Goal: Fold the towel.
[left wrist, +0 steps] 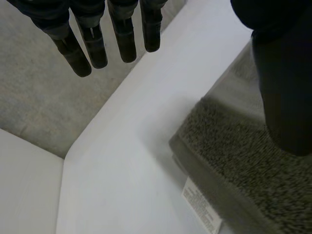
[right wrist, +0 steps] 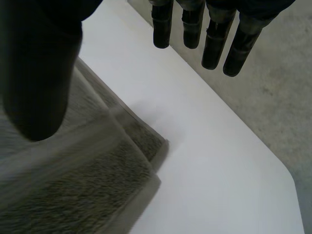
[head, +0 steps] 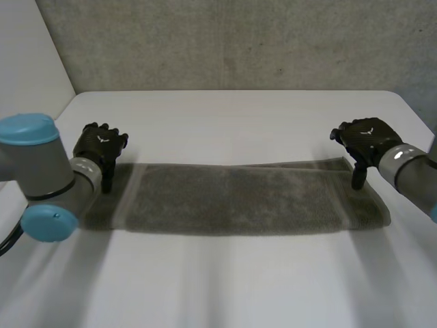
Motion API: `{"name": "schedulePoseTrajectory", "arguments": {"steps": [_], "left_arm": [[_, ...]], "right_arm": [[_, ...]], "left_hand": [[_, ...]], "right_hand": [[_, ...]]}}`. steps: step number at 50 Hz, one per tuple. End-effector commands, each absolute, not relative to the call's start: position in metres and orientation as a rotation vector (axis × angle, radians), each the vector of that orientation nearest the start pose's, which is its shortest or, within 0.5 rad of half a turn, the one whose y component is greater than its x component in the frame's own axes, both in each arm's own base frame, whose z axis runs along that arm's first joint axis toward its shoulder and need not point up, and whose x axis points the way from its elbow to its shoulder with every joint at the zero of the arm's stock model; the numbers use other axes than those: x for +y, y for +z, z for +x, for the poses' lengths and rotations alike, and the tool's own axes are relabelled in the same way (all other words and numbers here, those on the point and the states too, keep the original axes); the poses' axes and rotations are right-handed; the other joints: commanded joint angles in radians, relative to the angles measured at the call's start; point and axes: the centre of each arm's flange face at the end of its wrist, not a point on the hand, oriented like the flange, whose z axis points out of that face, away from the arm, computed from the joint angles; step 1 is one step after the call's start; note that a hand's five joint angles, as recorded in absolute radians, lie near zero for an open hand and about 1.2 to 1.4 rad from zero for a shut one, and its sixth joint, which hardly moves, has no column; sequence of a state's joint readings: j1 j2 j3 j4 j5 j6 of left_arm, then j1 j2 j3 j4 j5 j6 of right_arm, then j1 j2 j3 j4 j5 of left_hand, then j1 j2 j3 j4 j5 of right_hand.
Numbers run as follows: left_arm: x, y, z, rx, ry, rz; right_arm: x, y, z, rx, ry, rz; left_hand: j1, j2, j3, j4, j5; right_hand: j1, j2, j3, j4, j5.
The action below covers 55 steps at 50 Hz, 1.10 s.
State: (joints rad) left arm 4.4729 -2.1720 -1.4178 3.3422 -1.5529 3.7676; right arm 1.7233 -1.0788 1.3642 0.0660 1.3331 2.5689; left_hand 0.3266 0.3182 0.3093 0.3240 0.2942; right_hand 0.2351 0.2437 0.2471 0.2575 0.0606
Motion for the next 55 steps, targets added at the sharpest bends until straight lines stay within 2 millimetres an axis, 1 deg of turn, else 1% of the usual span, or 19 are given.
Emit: {"name": "schedulePoseTrajectory", "arguments": {"steps": [1, 5, 6, 10, 17, 22, 25, 31, 32, 33, 34, 35, 39, 41, 42, 44, 52, 53, 55], "left_arm": [[-0.329, 0.172, -0.218, 2.194, -1.951, 0.938], [-0.315, 0.175, -0.210, 2.249, -2.001, 0.881], [-0.315, 0.175, -0.210, 2.249, -2.001, 0.881], [-0.305, 0.176, -0.208, 2.226, -2.050, 0.884], [-0.300, 0.176, -0.210, 2.198, -2.088, 0.893], [-0.298, 0.174, -0.211, 2.207, -2.084, 0.899], [-0.297, 0.172, -0.211, 2.212, -2.078, 0.898], [-0.297, 0.171, -0.211, 2.210, -2.081, 0.900], [-0.296, 0.171, -0.212, 2.210, -2.081, 0.902], [-0.296, 0.171, -0.212, 2.210, -2.081, 0.902], [-0.296, 0.171, -0.212, 2.210, -2.081, 0.902], [-0.296, 0.171, -0.212, 2.210, -2.082, 0.904], [-0.296, 0.171, -0.212, 2.210, -2.082, 0.904], [-0.296, 0.171, -0.212, 2.210, -2.082, 0.904], [-0.296, 0.171, -0.212, 2.210, -2.082, 0.904], [-0.296, 0.172, -0.212, 2.209, -2.083, 0.902], [-0.297, 0.175, -0.211, 2.198, -2.094, 0.894], [-0.297, 0.175, -0.211, 2.198, -2.094, 0.894], [-0.297, 0.176, -0.211, 2.196, -2.095, 0.892]], "right_arm": [[-0.307, 0.205, 0.176, 2.356, -1.785, -1.077], [-0.287, 0.192, 0.163, 2.384, -1.703, -1.046], [-0.287, 0.192, 0.163, 2.384, -1.702, -1.046], [-0.279, 0.174, 0.152, 2.405, -1.650, -1.046], [-0.281, 0.160, 0.146, 2.399, -1.660, -1.063], [-0.291, 0.132, 0.146, 2.413, -1.615, -1.057], [-0.294, 0.127, 0.145, 2.422, -1.615, -1.059], [-0.299, 0.127, 0.143, 2.417, -1.639, -1.058], [-0.300, 0.127, 0.143, 2.413, -1.647, -1.060], [-0.302, 0.128, 0.142, 2.409, -1.666, -1.053], [-0.302, 0.128, 0.142, 2.409, -1.666, -1.053], [-0.304, 0.129, 0.142, 2.406, -1.688, -1.046], [-0.310, 0.131, 0.138, 2.416, -1.758, -1.039], [-0.318, 0.140, 0.126, 2.474, -1.846, -1.004], [-0.318, 0.140, 0.126, 2.474, -1.847, -1.004], [-0.325, 0.154, 0.111, 2.527, -1.935, -0.952], [-0.343, 0.171, 0.081, 2.579, -2.047, -0.908], [-0.343, 0.171, 0.081, 2.579, -2.047, -0.908], [-0.353, 0.180, 0.061, 2.626, -2.104, -0.898]], "left_hand": [[-0.049, -0.040, -0.031, -0.046, -0.191], [-0.046, -0.037, -0.028, -0.043, -0.188], [-0.046, -0.037, -0.028, -0.043, -0.188], [-0.046, -0.037, -0.028, -0.043, -0.188], [-0.049, -0.040, -0.031, -0.046, -0.191], [-0.049, -0.040, -0.031, -0.046, -0.191], [-0.049, -0.040, -0.031, -0.046, -0.191], [-0.049, -0.040, -0.031, -0.046, -0.191], [-0.049, -0.040, -0.031, -0.046, -0.191], [-0.049, -0.040, -0.031, -0.046, -0.191], [-0.049, -0.040, -0.031, -0.046, -0.191], [-0.051, -0.043, -0.034, -0.049, -0.194], [-0.051, -0.043, -0.034, -0.049, -0.194], [-0.051, -0.043, -0.034, -0.049, -0.194], [-0.051, -0.043, -0.034, -0.049, -0.194], [-0.051, -0.043, -0.034, -0.049, -0.194], [-0.054, -0.046, -0.037, -0.052, -0.196], [-0.054, -0.046, -0.037, -0.052, -0.196], [-0.054, -0.046, -0.037, -0.052, -0.196]], "right_hand": [[0.003, -0.006, -0.009, -0.020, 0.003], [0.020, 0.011, 0.008, -0.002, 0.020], [0.020, 0.012, 0.008, -0.002, 0.020], [0.108, 0.100, 0.096, 0.086, 0.108], [0.173, 0.164, 0.161, 0.150, 0.173], [0.287, 0.278, 0.275, 0.265, 0.287], [0.369, 0.361, 0.357, 0.347, 0.369], [0.584, 0.575, 0.572, 0.561, 0.584], [0.715, 0.706, 0.703, 0.692, 0.715], [0.986, 0.978, 0.974, 0.964, 0.986], [0.989, 0.980, 0.977, 0.967, 0.989], [1.159, 1.151, 1.147, 1.137, 1.159], [1.161, 1.153, 1.149, 1.139, 1.161], [1.161, 1.153, 1.149, 1.139, 1.161], [1.161, 1.153, 1.149, 1.139, 1.161], [1.161, 1.153, 1.149, 1.139, 1.161], [1.161, 1.153, 1.149, 1.139, 1.161], [1.161, 1.153, 1.149, 1.139, 1.161], [1.161, 1.153, 1.149, 1.139, 1.161]]}}
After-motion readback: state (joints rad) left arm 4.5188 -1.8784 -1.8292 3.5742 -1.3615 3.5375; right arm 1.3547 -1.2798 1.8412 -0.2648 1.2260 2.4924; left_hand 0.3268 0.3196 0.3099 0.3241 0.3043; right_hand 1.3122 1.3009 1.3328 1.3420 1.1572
